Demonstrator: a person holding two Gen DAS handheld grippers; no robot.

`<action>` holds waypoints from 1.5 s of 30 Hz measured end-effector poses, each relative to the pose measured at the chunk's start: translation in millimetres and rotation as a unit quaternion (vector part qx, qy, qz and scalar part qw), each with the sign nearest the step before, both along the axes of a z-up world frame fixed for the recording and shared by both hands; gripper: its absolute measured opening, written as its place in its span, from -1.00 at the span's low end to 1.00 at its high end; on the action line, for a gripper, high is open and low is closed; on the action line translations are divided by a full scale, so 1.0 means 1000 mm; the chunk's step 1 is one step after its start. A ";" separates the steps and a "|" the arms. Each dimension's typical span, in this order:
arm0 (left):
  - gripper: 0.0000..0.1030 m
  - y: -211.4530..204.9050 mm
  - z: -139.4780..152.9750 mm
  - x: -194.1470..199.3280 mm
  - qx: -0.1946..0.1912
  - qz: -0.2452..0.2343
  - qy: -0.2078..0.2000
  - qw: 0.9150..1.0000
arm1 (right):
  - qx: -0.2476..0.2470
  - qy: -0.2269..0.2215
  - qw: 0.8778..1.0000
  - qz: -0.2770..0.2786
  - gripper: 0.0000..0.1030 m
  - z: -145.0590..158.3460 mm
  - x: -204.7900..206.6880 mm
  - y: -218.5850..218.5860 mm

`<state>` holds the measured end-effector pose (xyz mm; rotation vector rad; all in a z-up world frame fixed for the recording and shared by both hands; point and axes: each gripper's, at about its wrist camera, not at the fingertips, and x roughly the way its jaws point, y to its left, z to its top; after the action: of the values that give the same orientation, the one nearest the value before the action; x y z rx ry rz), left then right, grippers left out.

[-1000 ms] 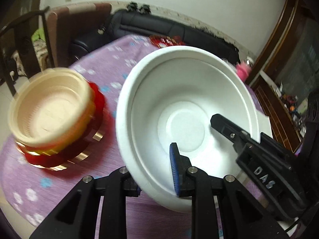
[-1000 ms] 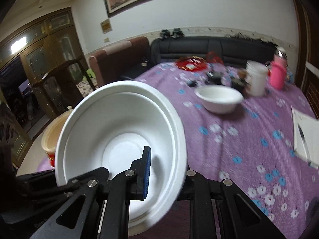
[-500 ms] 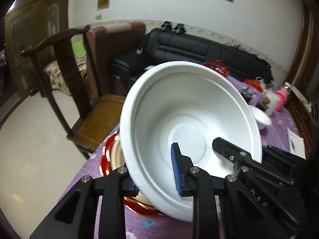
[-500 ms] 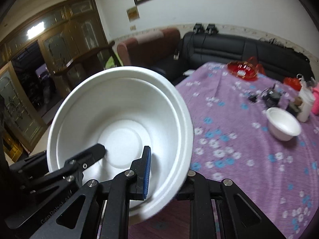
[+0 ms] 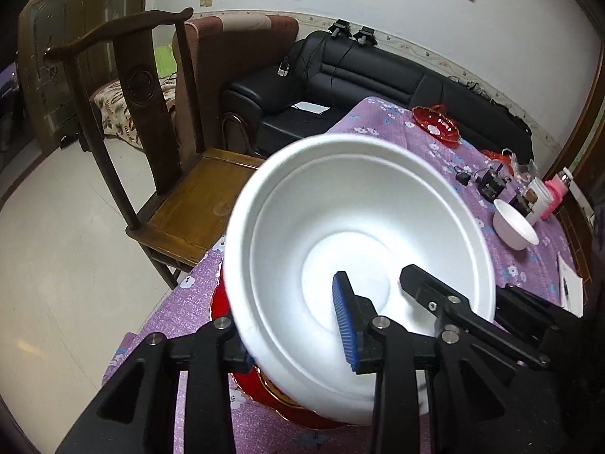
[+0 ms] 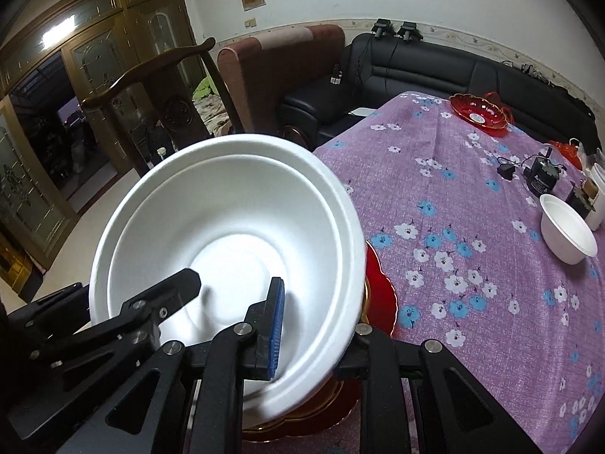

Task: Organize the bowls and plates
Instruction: 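Lower the large white bowl onto the stack and open the right tool, then withdraw the right tool and move it toward the small white bowl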

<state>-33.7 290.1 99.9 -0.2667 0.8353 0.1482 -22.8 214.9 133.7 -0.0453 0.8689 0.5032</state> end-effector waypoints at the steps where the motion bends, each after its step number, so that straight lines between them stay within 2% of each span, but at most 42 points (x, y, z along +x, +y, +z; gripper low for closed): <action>1: -0.31 0.000 0.002 -0.001 -0.002 0.000 -0.003 1.000 | 0.002 -0.002 1.000 -0.001 -0.54 0.001 -0.002 0.000; 4: -0.13 0.003 0.009 -0.009 -0.009 0.004 -0.015 1.000 | 0.015 -0.003 1.000 -0.003 -0.47 0.002 -0.001 -0.003; 6: 0.21 0.006 0.015 -0.016 -0.005 0.017 -0.032 0.999 | 0.016 -0.012 1.000 -0.012 -0.32 0.003 -0.002 -0.005; 8: 0.34 0.009 0.023 -0.024 -0.008 0.024 -0.048 0.999 | 0.018 -0.020 1.000 -0.013 -0.06 0.005 -0.004 -0.006; 11: 0.35 0.011 0.032 -0.035 -0.014 0.029 -0.064 0.997 | 0.018 -0.046 0.999 -0.020 0.14 0.012 -0.010 -0.009; 14: 0.44 0.010 0.037 -0.048 -0.027 0.028 -0.079 0.996 | 0.024 -0.070 0.997 -0.024 0.26 0.022 -0.018 -0.011; 22: 0.51 -0.008 0.046 -0.075 -0.046 0.012 -0.101 0.994 | 0.020 -0.128 0.991 -0.024 0.42 0.050 -0.056 -0.031; 26: 0.62 -0.023 0.051 -0.087 -0.045 0.003 -0.111 0.993 | 0.029 -0.126 0.991 -0.033 0.50 0.052 -0.067 -0.051; 36: 0.62 -0.066 0.053 -0.102 -0.036 -0.030 -0.106 0.993 | 0.039 -0.108 0.991 -0.075 0.51 0.038 -0.085 -0.113; 45: 0.62 -0.122 0.054 -0.100 -0.003 -0.081 -0.098 0.992 | 0.046 -0.107 0.988 -0.106 0.51 0.037 -0.091 -0.163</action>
<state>-133.3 167.7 154.2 -0.2153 0.6586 -0.0319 -114.1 51.4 171.1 0.0749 0.6302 0.3310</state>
